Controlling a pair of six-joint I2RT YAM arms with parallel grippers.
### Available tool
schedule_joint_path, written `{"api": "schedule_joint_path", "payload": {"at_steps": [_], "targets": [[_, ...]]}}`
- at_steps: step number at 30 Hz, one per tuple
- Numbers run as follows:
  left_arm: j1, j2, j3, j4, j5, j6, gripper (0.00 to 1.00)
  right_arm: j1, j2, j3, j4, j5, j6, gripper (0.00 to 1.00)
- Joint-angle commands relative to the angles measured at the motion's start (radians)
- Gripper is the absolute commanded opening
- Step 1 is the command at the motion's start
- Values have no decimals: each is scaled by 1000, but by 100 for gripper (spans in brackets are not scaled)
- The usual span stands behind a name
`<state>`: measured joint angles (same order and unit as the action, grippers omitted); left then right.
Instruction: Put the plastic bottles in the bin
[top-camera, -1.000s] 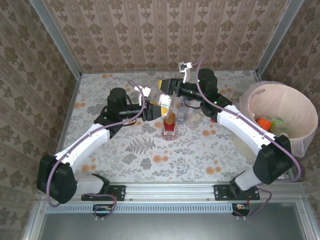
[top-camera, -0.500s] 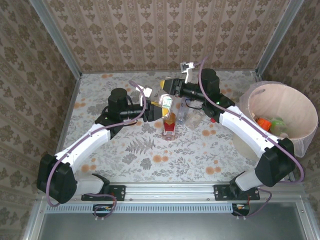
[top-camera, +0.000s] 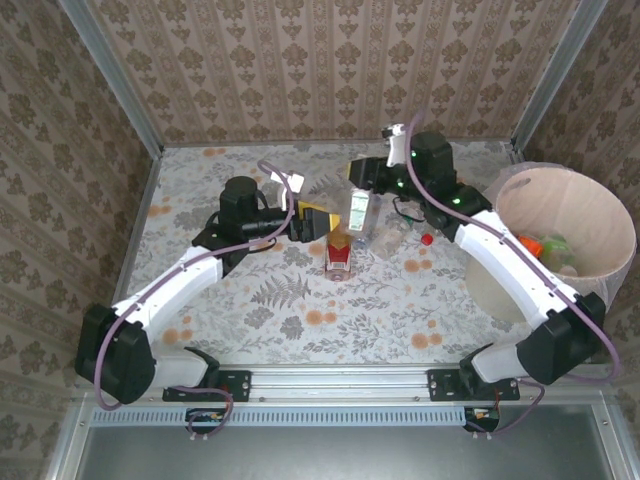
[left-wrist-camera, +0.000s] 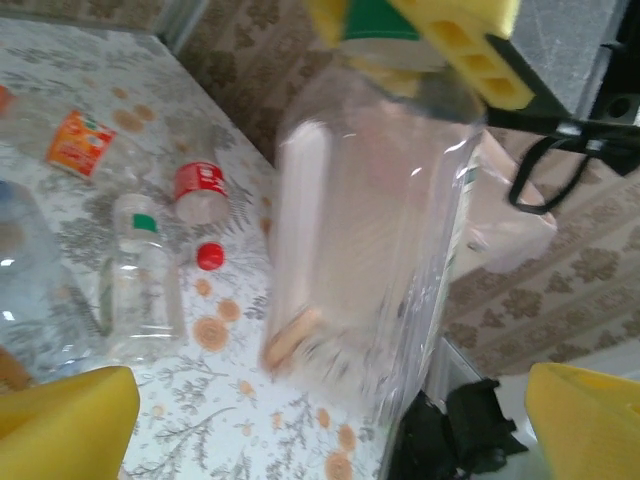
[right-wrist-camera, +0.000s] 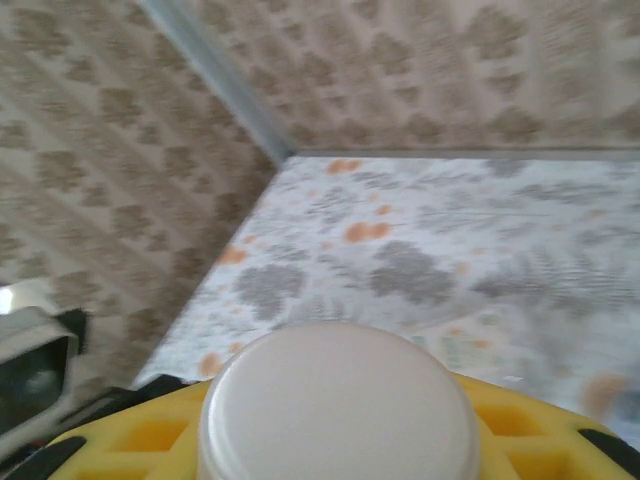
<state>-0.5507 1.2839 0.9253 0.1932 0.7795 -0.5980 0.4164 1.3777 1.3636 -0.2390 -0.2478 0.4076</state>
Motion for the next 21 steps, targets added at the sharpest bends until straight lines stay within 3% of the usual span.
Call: {"api": "schedule_joint_path", "payload": {"at_steps": [1,5,15,21], "targets": [[11,-45,0,-92,-169,37,100,-41,-87,73,-174,209,-145,32],[23,-47,-18,-150,-304,19,100,-116,-145,113,-275,334,-223,33],[62,-34,-79,-142,-419,-78,100,-276,-209,288,-485,567,-406,32],[72,-24,-81,-163,-452,-92,100,-415,-207,343,-565,591,-443,32]]}}
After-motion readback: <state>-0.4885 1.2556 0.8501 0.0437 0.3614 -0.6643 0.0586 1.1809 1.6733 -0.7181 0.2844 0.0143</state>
